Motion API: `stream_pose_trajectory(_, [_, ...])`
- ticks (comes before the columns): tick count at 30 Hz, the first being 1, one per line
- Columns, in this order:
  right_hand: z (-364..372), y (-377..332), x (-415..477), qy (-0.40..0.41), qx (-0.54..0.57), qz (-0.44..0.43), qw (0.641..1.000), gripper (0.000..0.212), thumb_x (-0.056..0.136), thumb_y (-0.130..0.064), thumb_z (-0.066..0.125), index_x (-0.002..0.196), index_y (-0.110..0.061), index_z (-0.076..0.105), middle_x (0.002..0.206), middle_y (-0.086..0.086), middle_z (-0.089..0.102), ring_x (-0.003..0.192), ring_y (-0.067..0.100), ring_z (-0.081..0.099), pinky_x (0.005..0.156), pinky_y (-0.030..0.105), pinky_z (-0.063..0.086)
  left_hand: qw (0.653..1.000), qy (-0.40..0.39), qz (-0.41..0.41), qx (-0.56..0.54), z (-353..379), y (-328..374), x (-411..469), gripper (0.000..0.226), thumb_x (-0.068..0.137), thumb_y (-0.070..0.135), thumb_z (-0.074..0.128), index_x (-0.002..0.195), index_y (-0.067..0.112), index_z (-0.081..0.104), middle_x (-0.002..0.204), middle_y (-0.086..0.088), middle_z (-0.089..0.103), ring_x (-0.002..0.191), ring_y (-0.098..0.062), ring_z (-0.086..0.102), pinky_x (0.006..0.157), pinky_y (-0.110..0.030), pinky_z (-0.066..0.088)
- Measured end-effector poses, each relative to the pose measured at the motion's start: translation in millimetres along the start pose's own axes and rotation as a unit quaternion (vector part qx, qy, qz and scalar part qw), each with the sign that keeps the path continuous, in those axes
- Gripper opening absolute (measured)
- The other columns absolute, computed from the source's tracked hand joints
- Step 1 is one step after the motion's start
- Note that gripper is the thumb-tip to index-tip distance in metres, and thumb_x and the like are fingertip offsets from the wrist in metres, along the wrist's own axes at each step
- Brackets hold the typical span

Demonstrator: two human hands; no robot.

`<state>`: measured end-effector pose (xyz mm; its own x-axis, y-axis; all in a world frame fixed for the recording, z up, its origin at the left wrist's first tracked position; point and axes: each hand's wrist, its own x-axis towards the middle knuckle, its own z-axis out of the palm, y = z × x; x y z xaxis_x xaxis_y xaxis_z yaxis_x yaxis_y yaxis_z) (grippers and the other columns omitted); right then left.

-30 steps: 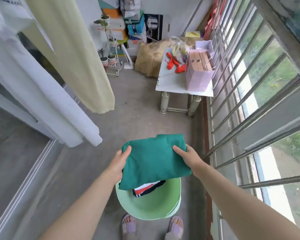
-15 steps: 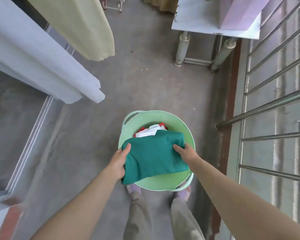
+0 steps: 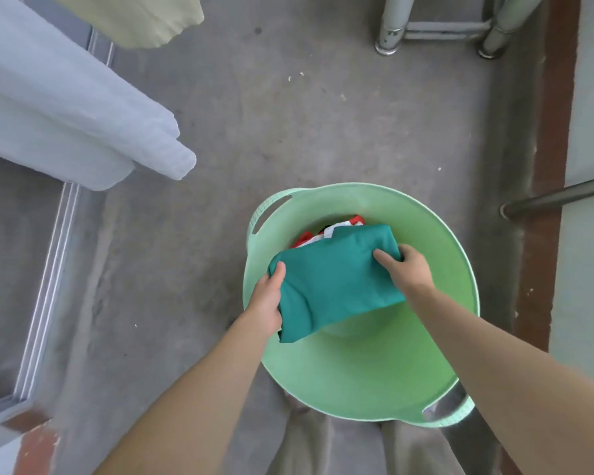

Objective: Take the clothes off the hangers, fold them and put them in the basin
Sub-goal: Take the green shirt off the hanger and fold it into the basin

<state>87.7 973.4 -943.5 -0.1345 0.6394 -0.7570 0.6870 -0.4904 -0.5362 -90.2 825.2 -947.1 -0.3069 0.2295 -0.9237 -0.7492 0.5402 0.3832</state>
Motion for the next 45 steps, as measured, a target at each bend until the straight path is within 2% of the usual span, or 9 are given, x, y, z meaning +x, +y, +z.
stream_pose_trajectory(8, [36, 16, 85, 0.062, -0.031, -0.056, 0.996, 0.024, 0.089, -0.038, 0.057, 0.100, -0.019, 0.067, 0.097, 0.005, 0.069, 0.086, 0.022, 0.059, 0.073, 0.035, 0.048, 0.999, 0.021, 0.025, -0.007, 5, -11, 99, 0.034, 0.097, 0.043, 0.046, 0.117, 0.018, 0.059, 0.115, -0.006, 0.067, 0.100, -0.023, 0.066, 0.082, -0.038, 0.054])
stream_pose_trajectory(14, [55, 44, 112, -0.063, -0.043, -0.081, 0.994, 0.064, 0.088, -0.028, 0.062, 0.145, -0.033, 0.033, 0.135, -0.008, 0.052, 0.121, 0.016, 0.050, 0.102, 0.027, 0.039, 0.998, 0.039, 0.050, 0.002, -3, -31, 135, 0.028, 0.093, 0.029, 0.060, 0.117, 0.015, 0.060, 0.111, -0.007, 0.069, 0.095, -0.024, 0.067, 0.080, -0.037, 0.055])
stream_pose_trajectory(21, [60, 48, 107, 0.020, -0.046, -0.179, 0.983, 0.047, 0.091, -0.016, 0.057, 0.136, -0.028, 0.048, 0.116, -0.014, 0.060, 0.106, 0.008, 0.055, 0.088, 0.019, 0.038, 0.991, 0.069, 0.112, -0.035, 3, -30, 137, 0.013, 0.096, 0.016, 0.054, 0.094, 0.019, 0.066, 0.103, -0.006, 0.071, 0.095, -0.025, 0.067, 0.087, -0.042, 0.054])
stream_pose_trajectory(24, [65, 42, 111, 0.018, -0.061, -0.188, 0.980, 0.050, 0.092, -0.026, 0.055, 0.139, -0.033, 0.040, 0.120, -0.017, 0.056, 0.106, 0.006, 0.052, 0.089, 0.026, 0.043, 0.967, 0.158, 0.186, 0.078, 3, -32, 138, 0.007, 0.094, 0.015, 0.055, 0.091, 0.013, 0.062, 0.098, -0.007, 0.068, 0.093, -0.026, 0.065, 0.091, -0.045, 0.052])
stream_pose_trajectory(29, [74, 39, 121, 0.007, -0.164, -0.063, 0.984, 0.052, 0.090, -0.056, 0.043, 0.133, -0.027, 0.040, 0.119, 0.001, 0.062, 0.108, 0.031, 0.057, 0.094, 0.049, 0.045, 0.830, 0.272, 0.324, 0.364, 15, -51, 112, 0.058, 0.084, 0.017, 0.067, 0.136, 0.007, 0.042, 0.135, -0.009, 0.050, 0.127, -0.026, 0.046, 0.106, -0.035, 0.038])
stream_pose_trajectory(33, [79, 39, 119, 0.084, -0.177, -0.092, 0.976, 0.064, 0.088, -0.045, 0.056, 0.143, -0.029, 0.028, 0.133, 0.010, 0.047, 0.115, 0.036, 0.049, 0.099, 0.050, 0.039, 0.523, 0.208, 0.540, 0.626, 9, -53, 113, 0.082, 0.069, 0.033, 0.077, 0.141, 0.027, 0.040, 0.147, -0.010, 0.039, 0.136, -0.030, 0.037, 0.108, -0.047, 0.035])
stream_pose_trajectory(35, [80, 43, 111, 0.142, -0.245, -0.202, 0.938, 0.077, 0.083, -0.026, 0.066, 0.147, -0.026, 0.025, 0.136, 0.014, 0.040, 0.116, 0.037, 0.044, 0.096, 0.048, 0.038, 0.465, 0.121, 0.534, 0.696, 7, -50, 126, 0.095, 0.060, 0.042, 0.084, 0.143, 0.031, 0.039, 0.153, -0.008, 0.032, 0.140, -0.031, 0.031, 0.107, -0.050, 0.036])
stream_pose_trajectory(39, [85, 57, 107, 0.112, -0.390, -0.443, 0.800, 0.069, 0.076, -0.002, 0.049, 0.141, -0.024, 0.043, 0.144, 0.008, 0.042, 0.127, 0.034, 0.043, 0.094, 0.046, 0.043, 0.472, 0.071, 0.477, 0.738, 6, -40, 142, 0.114, 0.054, 0.050, 0.085, 0.148, 0.028, 0.024, 0.158, -0.007, 0.021, 0.144, -0.033, 0.023, 0.104, -0.044, 0.041])
stream_pose_trajectory(45, [91, 42, 106, 0.000, -0.418, -0.381, 0.825, 0.046, 0.073, -0.011, 0.065, 0.117, -0.022, 0.060, 0.151, -0.001, 0.035, 0.126, 0.033, 0.042, 0.089, 0.048, 0.046, 0.613, 0.093, 0.435, 0.653, 9, -39, 144, 0.108, 0.069, 0.058, 0.072, 0.151, 0.013, 0.017, 0.157, -0.008, 0.017, 0.125, -0.030, 0.037, 0.110, -0.037, 0.032])
